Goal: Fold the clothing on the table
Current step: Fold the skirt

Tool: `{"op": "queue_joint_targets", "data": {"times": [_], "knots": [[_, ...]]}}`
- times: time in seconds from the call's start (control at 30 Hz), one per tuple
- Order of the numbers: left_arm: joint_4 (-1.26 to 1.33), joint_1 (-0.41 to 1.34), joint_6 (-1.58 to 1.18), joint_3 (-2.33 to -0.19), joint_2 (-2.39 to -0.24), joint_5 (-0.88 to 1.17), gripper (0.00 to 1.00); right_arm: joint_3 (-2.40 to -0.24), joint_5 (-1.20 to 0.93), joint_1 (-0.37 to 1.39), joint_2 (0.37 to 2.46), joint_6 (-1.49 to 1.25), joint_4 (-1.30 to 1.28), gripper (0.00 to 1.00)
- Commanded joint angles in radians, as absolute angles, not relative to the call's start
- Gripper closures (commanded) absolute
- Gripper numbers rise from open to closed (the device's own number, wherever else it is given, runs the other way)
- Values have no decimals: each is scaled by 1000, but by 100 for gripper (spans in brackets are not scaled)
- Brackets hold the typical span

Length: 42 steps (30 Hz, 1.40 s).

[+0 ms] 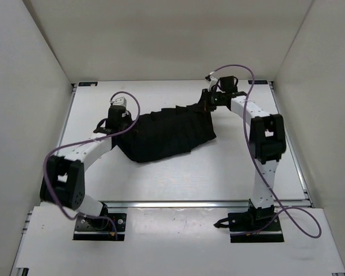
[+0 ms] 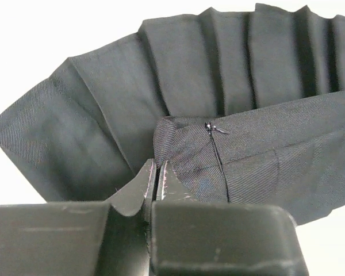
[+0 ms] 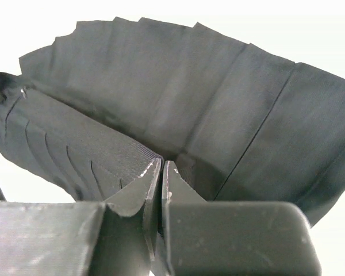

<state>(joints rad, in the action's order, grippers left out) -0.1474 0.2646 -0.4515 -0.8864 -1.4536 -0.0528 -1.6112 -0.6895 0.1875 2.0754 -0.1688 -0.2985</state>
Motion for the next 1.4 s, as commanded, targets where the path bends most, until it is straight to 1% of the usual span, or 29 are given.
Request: {"op": "queue_joint_targets", "data": {"times": [0.0,0.07,0.1,0.13,0.17,0.2,0.27,0.37,0.5,0.57,0.6,0.67,0.7,0.77,0.8,0.83,0.87,0.97,1.0,1.1,1.13,1.2,1.27,1.37], "knots": [[-120,226,-469,-948,-1572,-242,100,-1858,-655,135,2235,-89,-351,100],[-98,203,-514,-965,-1620,-265,100,-2122,-682,123,2404,-101,-411,100],[-88,190,-529,-972,-1643,-274,100,-2199,-711,120,2471,-116,-422,100],[-75,183,-546,-988,-1661,-291,100,-2221,-750,114,2477,-173,-358,100],[-72,181,-551,-988,-1672,-301,100,-2200,-762,104,2474,-233,-283,100],[-69,181,-555,-1005,-1680,-299,100,-2200,-778,97,2494,-242,-270,100],[-78,196,-545,-1038,-1698,-325,100,-2255,-747,91,2490,-212,-311,100],[-127,215,-532,-1077,-1726,-356,100,-2220,-749,71,2473,-192,-334,100],[-126,218,-523,-1060,-1724,-210,100,-2168,-765,48,2439,-149,-446,100],[-156,271,-479,-1066,-1704,-202,100,-2094,-720,55,2376,-109,-497,100],[-185,300,-457,-1074,-1706,-202,100,-2004,-712,66,2318,-88,-500,100],[-241,347,-425,-1063,-1671,-175,100,-1750,-674,84,2155,-72,-427,100],[-244,376,-422,-1040,-1634,-173,100,-1673,-667,93,2108,-84,-392,100],[-247,413,-414,-979,-1577,-163,100,-1403,-652,118,1912,-119,-277,100],[-253,429,-414,-945,-1527,-147,100,-1344,-631,127,1804,-126,-259,100],[-300,474,-410,-884,-1432,-102,100,-1108,-585,156,1613,-173,-215,100],[-307,474,-410,-868,-1407,-95,100,-1106,-580,167,1564,-173,-215,100],[-377,541,-408,-792,-1265,-48,100,-904,-513,242,1355,-196,-250,100],[-397,578,-408,-772,-1208,-52,100,-885,-488,271,1318,-212,-273,100],[-514,668,-436,-753,-1056,-64,100,-784,-402,365,1070,-280,-356,100],[-558,702,-449,-758,-1023,-78,100,-766,-384,408,1033,-322,-379,100],[-632,700,-465,-790,-918,-78,100,-752,-350,445,903,-376,-397,100],[-652,614,-456,-824,-870,-42,100,-802,-350,419,882,-376,-405,100],[-611,500,-416,-857,-859,-57,100,-889,-411,338,983,-304,-381,100]]}}
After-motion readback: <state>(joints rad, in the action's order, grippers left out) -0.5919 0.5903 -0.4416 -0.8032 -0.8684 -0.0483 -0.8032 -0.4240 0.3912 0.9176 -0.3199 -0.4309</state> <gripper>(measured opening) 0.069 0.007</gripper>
